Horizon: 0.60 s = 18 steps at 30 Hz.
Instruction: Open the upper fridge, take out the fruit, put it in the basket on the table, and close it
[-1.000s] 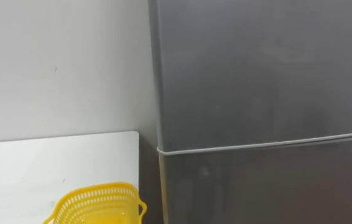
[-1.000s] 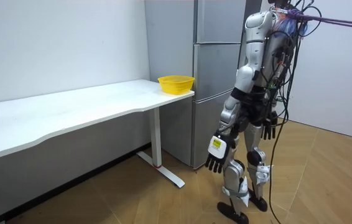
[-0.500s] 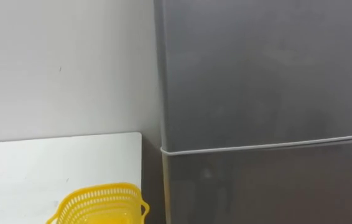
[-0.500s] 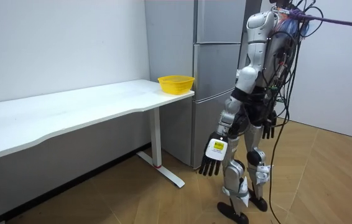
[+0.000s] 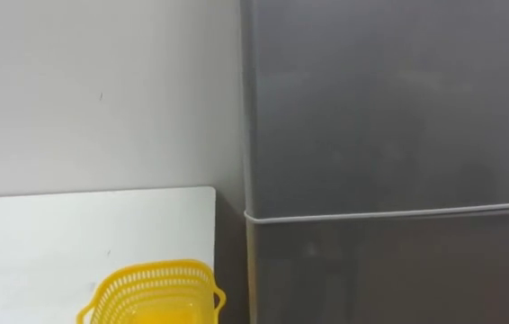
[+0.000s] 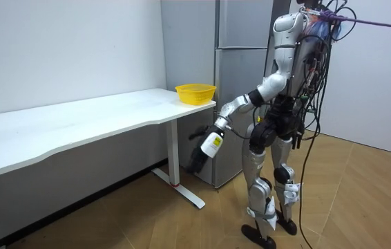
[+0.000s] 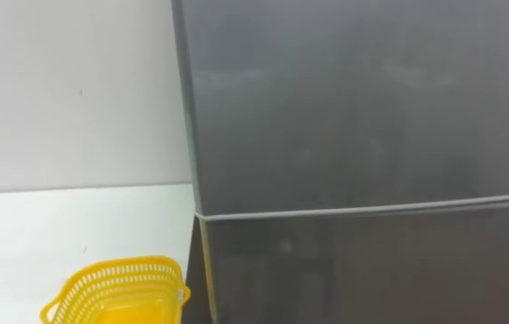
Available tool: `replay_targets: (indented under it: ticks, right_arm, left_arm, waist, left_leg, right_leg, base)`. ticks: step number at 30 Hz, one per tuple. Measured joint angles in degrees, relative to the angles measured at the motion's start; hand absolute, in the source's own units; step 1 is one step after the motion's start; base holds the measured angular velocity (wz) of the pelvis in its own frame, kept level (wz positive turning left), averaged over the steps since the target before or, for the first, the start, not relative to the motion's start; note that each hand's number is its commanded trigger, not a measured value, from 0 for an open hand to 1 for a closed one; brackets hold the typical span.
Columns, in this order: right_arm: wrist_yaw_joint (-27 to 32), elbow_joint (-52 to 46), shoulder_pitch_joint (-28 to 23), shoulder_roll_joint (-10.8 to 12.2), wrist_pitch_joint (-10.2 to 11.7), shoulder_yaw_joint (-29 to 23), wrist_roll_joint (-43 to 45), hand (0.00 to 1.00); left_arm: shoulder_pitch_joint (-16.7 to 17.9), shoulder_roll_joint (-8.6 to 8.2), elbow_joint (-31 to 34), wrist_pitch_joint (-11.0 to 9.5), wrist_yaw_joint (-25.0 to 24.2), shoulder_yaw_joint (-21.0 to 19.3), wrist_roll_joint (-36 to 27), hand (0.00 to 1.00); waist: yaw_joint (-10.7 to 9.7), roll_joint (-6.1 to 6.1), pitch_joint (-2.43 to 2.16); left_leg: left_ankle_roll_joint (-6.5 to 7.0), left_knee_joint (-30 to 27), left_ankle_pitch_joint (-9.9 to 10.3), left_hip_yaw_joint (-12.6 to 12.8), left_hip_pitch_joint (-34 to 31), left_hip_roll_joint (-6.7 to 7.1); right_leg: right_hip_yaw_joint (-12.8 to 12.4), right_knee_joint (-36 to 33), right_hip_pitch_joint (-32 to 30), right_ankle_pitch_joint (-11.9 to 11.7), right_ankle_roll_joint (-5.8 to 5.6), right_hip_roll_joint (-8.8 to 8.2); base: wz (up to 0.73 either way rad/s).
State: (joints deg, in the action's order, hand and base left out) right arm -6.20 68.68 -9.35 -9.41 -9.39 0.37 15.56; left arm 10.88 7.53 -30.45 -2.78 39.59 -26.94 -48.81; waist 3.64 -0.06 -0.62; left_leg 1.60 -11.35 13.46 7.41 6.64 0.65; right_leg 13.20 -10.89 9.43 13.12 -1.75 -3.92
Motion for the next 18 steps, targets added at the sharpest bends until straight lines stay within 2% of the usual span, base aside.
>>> replay_targets:
  ticks: [2, 3, 5, 9, 11, 14, 18]
  right_arm:
    - [0.38, -0.26, -0.35, 0.05, 0.63, -0.60, 0.76, 0.00]
    - [0.45, -0.79, -0.64, 0.09, 0.57, -0.70, 0.83, 0.00]
    - [0.48, -1.98, -1.70, 0.09, 0.59, -0.67, 0.80, 0.00]
    - [0.21, -1.95, -1.86, 0.10, 0.60, -1.26, 1.21, 0.00]
    - [0.28, -2.01, -1.93, 0.07, 0.67, -1.77, 1.74, 0.00]
    - [0.09, -1.84, -2.12, 0.01, 1.27, -1.78, 1.75, 0.00]
    - [-0.32, -1.88, -2.15, -0.08, 1.58, -1.79, 2.43, 0.00]
  left_arm:
    - [-0.50, 0.12, 3.17, -1.68, 2.95, -0.07, 0.00, 0.00]
    - [-0.49, 0.12, 4.62, -1.71, 3.98, -0.16, 0.02, 0.00]
    - [-0.42, 0.12, 11.73, -2.05, 6.89, -0.61, 0.26, 0.00]
    - [-0.47, 0.46, 23.19, -2.93, 8.81, -1.27, 2.44, 0.00]
    - [-0.53, 0.99, 28.62, -4.07, 8.94, -1.57, 7.68, 0.00]
    - [-1.07, 1.92, 36.29, -4.31, 8.93, -1.46, 16.97, 0.00]
    - [-1.78, 3.65, 45.47, -4.41, 7.87, -1.41, 23.19, 0.00]
  waist:
    - [0.03, 0.19, -0.04]
    - [0.08, 0.19, -0.04]
    - [0.96, 0.26, -0.03]
    - [1.23, 0.67, 0.11]
    - [1.24, 1.15, 0.06]
    - [1.11, 1.38, 0.17]
    - [0.02, 1.60, 0.49]
  left_leg:
    - [0.03, -0.01, 0.00, -0.09, 0.01, -0.02]
    - [0.03, 0.00, 0.00, -0.23, -0.03, -0.01]
    - [0.08, 0.05, 0.03, -1.10, 0.04, 0.05]
    - [0.11, -0.07, 0.05, -2.04, -0.10, 0.07]
    - [0.11, 0.01, 0.05, -2.71, -0.05, 0.14]
    - [0.10, -0.09, 0.05, -2.96, -0.08, 0.09]
    - [0.08, -0.04, 0.07, -3.80, -0.28, 0.10]
  right_leg:
    - [-0.08, 0.00, -0.11, -0.02, 0.00, -0.05]
    - [-0.14, -0.03, -0.18, -0.02, 0.00, -0.04]
    - [-0.25, -0.05, -0.25, -0.08, 0.09, 0.06]
    - [-0.29, 0.04, -0.26, -0.23, 0.22, 0.26]
    - [-0.27, 0.04, -0.23, -0.24, 0.23, 0.33]
    - [-0.24, 0.18, -0.21, -0.32, 0.37, 0.55]
    - [0.83, 0.27, 0.08, -0.33, 0.38, 0.52]
  base:
    - [-0.06]
    - [-0.06]
    - [-0.06]
    - [0.00]
    - [0.00]
    - [0.00]
    - [0.09]
